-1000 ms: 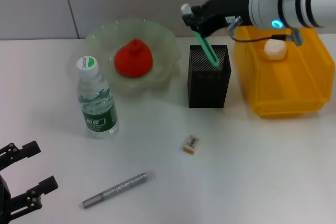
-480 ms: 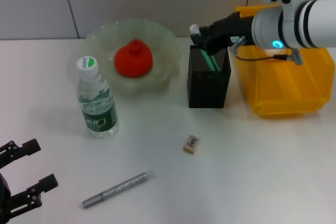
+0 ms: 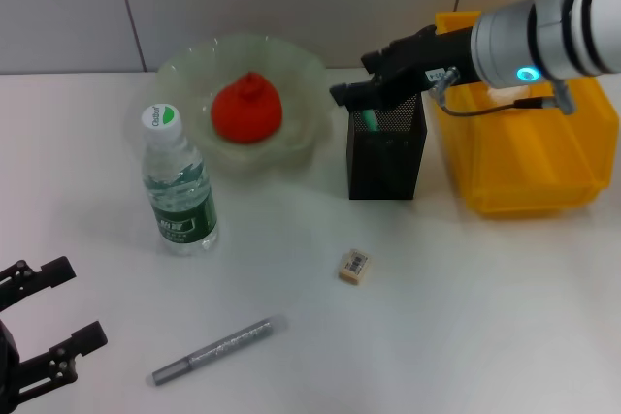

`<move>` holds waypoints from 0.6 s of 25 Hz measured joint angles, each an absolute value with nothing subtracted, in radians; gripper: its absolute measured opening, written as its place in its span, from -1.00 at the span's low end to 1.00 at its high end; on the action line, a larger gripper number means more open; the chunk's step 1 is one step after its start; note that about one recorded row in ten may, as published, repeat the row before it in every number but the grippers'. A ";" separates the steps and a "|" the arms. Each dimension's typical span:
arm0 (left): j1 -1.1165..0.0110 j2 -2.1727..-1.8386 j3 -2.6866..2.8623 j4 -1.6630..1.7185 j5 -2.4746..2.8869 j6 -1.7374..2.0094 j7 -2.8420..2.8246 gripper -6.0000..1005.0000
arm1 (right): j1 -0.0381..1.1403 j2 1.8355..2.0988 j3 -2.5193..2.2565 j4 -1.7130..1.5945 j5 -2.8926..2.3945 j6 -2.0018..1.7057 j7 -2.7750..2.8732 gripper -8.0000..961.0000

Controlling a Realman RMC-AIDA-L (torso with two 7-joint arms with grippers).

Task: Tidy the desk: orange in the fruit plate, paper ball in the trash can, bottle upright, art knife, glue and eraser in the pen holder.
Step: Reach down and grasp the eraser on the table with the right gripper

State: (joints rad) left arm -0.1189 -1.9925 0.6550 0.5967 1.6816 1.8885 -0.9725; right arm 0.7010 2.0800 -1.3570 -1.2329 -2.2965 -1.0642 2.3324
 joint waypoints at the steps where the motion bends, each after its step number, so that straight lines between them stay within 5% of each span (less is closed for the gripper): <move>1: -0.119 -1.992 0.655 0.597 1.682 1.888 -0.972 0.47 | 0.714 2.079 -1.352 -1.302 -2.331 -1.169 2.399 -0.01; 8: -0.121 -1.993 0.655 0.597 1.681 1.890 -0.973 0.46 | 0.837 2.079 -1.358 -1.361 -2.510 -1.469 2.560 0.27; 15: -0.125 -1.995 0.655 0.597 1.685 1.888 -0.974 0.45 | 0.958 2.083 -1.445 -1.148 -2.538 -1.521 2.580 0.28</move>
State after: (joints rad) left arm -0.1248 -1.9945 0.6550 0.5966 1.6849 1.8883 -0.9738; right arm 0.9577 2.0828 -1.4455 -1.1475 -2.5380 -1.5210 2.5800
